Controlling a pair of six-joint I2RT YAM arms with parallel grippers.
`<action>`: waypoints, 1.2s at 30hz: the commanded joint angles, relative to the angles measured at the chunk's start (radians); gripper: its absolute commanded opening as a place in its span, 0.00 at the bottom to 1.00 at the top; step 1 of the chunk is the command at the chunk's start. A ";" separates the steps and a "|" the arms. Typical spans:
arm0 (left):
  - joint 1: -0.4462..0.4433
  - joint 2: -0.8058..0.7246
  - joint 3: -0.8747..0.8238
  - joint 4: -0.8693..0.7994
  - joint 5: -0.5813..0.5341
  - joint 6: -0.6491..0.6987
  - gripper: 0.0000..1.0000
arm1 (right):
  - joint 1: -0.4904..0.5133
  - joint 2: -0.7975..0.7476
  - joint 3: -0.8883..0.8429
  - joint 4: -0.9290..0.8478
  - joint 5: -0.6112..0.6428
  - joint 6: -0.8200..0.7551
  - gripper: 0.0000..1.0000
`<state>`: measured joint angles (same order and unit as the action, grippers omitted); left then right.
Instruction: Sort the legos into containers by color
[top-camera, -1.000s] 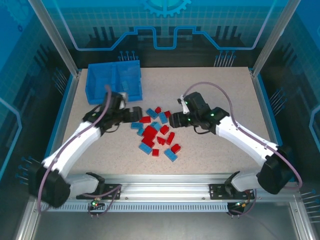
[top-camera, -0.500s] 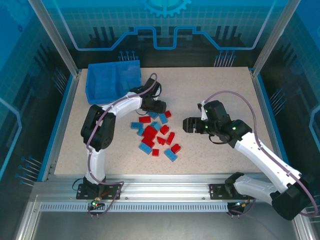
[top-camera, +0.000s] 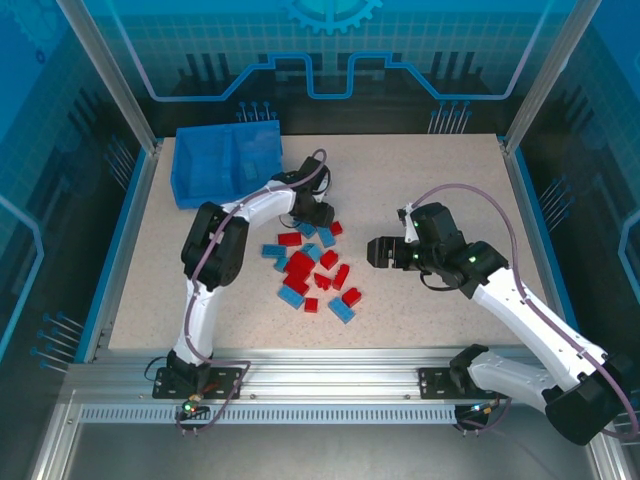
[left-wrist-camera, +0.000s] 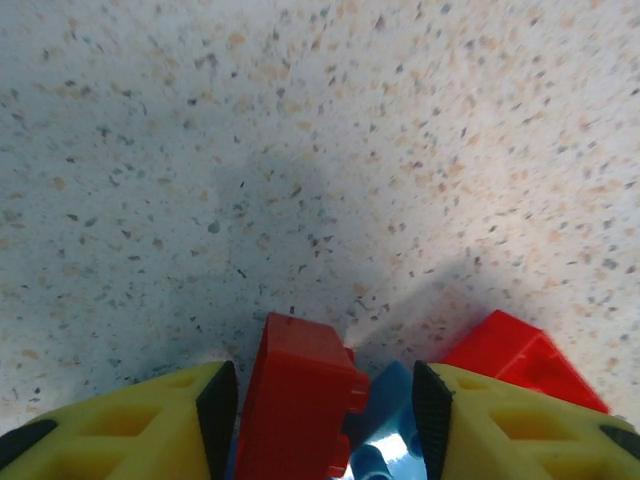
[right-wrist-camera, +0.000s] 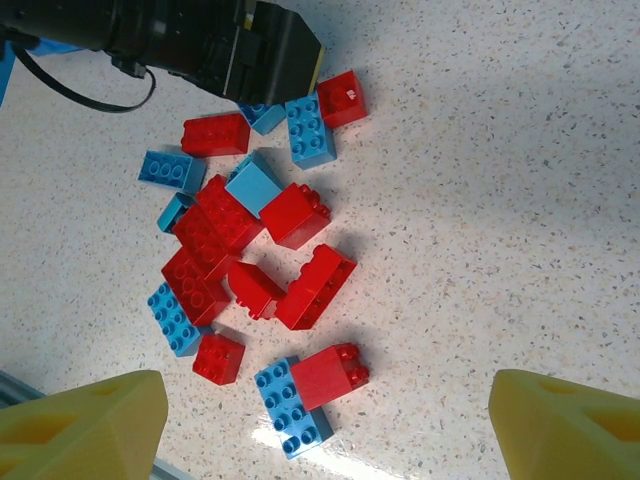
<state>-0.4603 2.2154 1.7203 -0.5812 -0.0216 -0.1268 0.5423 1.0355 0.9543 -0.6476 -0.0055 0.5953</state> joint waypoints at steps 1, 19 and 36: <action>0.006 0.034 0.029 -0.051 0.010 0.019 0.48 | -0.010 -0.018 -0.004 -0.023 -0.017 0.018 0.85; 0.019 -0.237 -0.105 0.054 0.021 -0.070 0.14 | -0.009 -0.014 0.050 0.037 -0.103 0.042 0.86; 0.530 -0.447 -0.137 0.124 0.029 -0.259 0.13 | -0.007 0.014 0.057 0.076 -0.101 0.049 0.87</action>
<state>0.0151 1.7039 1.5444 -0.4545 -0.0200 -0.3264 0.5423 1.0477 0.9897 -0.5838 -0.0914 0.6296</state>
